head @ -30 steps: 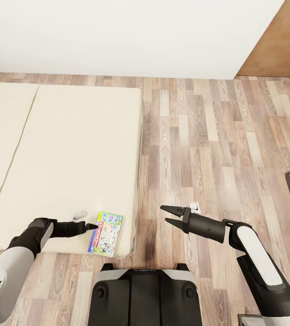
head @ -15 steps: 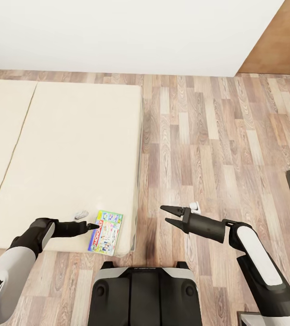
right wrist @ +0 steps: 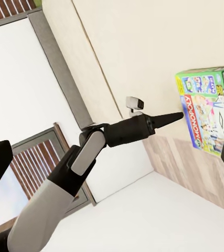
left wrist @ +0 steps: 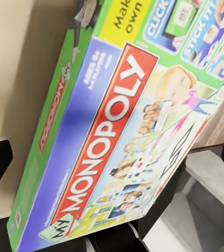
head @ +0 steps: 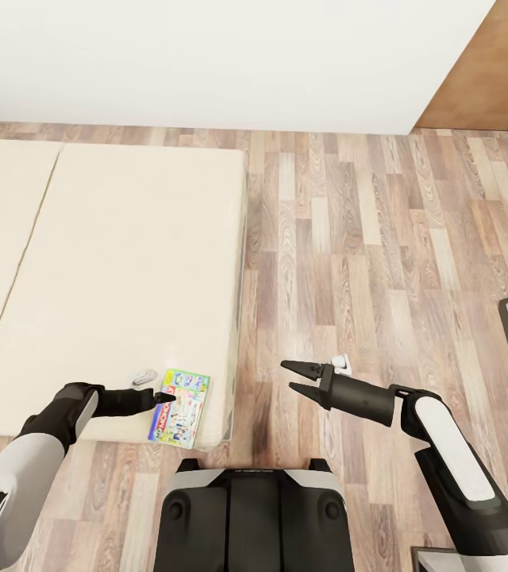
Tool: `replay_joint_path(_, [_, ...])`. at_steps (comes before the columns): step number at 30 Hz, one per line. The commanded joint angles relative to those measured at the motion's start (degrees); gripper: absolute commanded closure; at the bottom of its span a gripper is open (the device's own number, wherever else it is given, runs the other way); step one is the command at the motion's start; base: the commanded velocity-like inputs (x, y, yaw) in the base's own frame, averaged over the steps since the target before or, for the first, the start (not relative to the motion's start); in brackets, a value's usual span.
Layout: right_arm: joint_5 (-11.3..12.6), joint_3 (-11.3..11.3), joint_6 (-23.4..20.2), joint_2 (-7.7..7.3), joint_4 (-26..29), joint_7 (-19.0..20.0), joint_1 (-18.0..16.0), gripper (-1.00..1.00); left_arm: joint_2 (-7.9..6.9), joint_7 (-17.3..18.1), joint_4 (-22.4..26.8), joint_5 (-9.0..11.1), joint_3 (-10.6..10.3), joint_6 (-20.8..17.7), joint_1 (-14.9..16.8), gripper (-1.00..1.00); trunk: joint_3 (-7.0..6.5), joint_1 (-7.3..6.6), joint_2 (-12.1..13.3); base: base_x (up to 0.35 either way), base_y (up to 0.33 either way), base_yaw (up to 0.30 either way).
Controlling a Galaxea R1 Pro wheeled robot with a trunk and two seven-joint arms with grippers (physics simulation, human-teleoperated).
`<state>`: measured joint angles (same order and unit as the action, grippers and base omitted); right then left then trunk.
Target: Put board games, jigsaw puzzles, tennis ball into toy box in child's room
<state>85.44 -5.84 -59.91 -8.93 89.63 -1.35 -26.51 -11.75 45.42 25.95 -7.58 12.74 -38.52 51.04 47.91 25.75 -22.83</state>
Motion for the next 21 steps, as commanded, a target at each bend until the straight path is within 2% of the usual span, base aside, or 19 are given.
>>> replay_joint_path(1, [0.16,-0.05,-0.09,-0.04,0.02,-0.14,-0.03,-1.0,0.06,0.46,0.06,-0.6,0.46,-0.35,0.02,-1.0,0.06,0.03,-0.09,0.0,-0.066,0.0])
replay_joint_path(18, [0.16,-0.05,-0.09,-0.04,0.03,-0.14,-0.03,-1.0,0.08,0.53,0.06,-0.38,0.45,-0.31,0.02,-1.0,0.06,0.03,-0.09,-0.011,-0.067,0.0])
replay_joint_path(21, [0.16,-0.05,-0.09,-0.04,0.02,-0.08,-0.03,-1.0,0.74,0.57,0.0,-0.45,0.51,-0.32,0.02,-1.0,0.06,0.03,-0.09,0.0,-0.002,0.0])
